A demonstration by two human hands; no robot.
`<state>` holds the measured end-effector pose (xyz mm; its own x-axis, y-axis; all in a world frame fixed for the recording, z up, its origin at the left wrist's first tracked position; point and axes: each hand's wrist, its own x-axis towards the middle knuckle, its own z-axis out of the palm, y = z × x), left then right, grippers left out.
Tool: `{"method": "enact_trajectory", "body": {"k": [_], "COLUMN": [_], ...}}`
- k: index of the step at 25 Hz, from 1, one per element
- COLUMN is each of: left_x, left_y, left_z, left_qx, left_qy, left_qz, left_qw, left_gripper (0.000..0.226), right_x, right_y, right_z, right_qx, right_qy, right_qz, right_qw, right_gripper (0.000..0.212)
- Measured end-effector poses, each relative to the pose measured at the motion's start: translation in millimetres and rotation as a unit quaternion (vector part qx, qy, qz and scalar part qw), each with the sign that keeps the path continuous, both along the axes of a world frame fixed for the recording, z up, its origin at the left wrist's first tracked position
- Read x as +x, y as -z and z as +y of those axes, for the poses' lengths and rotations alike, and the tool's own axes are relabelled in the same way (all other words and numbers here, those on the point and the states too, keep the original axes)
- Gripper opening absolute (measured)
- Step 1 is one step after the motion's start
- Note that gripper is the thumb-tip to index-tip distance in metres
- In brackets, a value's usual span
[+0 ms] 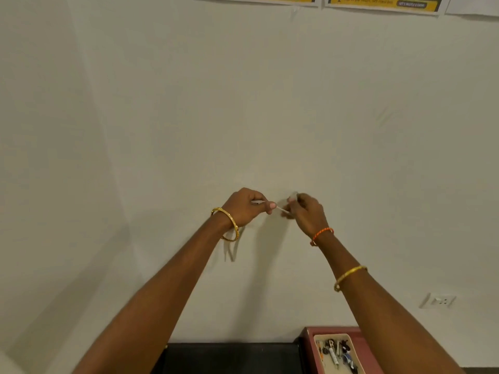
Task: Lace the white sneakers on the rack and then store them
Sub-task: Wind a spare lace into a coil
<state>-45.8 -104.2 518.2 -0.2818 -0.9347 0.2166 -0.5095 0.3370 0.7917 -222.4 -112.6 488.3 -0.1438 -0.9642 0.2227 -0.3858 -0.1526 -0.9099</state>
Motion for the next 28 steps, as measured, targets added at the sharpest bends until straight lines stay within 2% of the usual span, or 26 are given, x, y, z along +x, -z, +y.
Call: {"method": "enact_trajectory", "body": {"k": [1, 3, 7, 9, 12, 14, 16, 19, 21, 24, 28], "left_x": [4, 10, 11, 7, -1, -6, -9, -8, -6, 4, 20], "left_y": [-3, -7, 9, 20, 33, 39, 39, 31, 26, 23, 33], "left_z": [-4, -9, -15, -10, 1, 8, 16, 21, 21, 16, 9], "left_qx": [-0.015, -0.024, 0.018, 0.050, 0.087, 0.113, 0.133, 0.104, 0.080, 0.072, 0.063], "left_qy": [-0.017, -0.025, 0.006, 0.011, 0.036, 0.063, 0.080, 0.062, 0.049, 0.019, -0.056], "left_qz": [-0.010, -0.021, 0.072, 0.101, 0.108, 0.095, 0.078, 0.018, -0.016, -0.017, -0.012], "left_qw": [1.000, 0.999, 0.997, 0.994, 0.990, 0.987, 0.985, 0.992, 0.995, 0.997, 0.996], "left_gripper": [0.023, 0.019, 0.023, 0.031, 0.037, 0.036, 0.035, 0.036, 0.036, 0.035, 0.035], "right_x": [-1, 0, 2, 3, 7, 7, 7, 3, 1, -3, -7], "right_y": [2, -4, -36, -50, -67, -73, -72, -54, -36, -13, -7], "right_z": [11, 32, 55, 59, 56, 42, 22, -6, -16, -22, -17], "right_qx": [0.036, 0.089, 0.103, 0.097, 0.041, -0.015, -0.062, -0.092, -0.084, -0.067, -0.119], "right_qy": [-0.054, -0.139, -0.206, -0.228, -0.211, -0.152, -0.082, 0.043, 0.104, 0.145, 0.157], "right_qz": [0.037, 0.025, -0.161, -0.305, -0.538, -0.624, -0.654, -0.606, -0.534, -0.406, -0.320], "right_qw": [0.997, 0.986, 0.960, 0.919, 0.815, 0.766, 0.750, 0.789, 0.835, 0.900, 0.927], "right_gripper": [0.034, 0.042, 0.045, 0.044, 0.039, 0.037, 0.032, 0.024, 0.023, 0.023, 0.020]}}
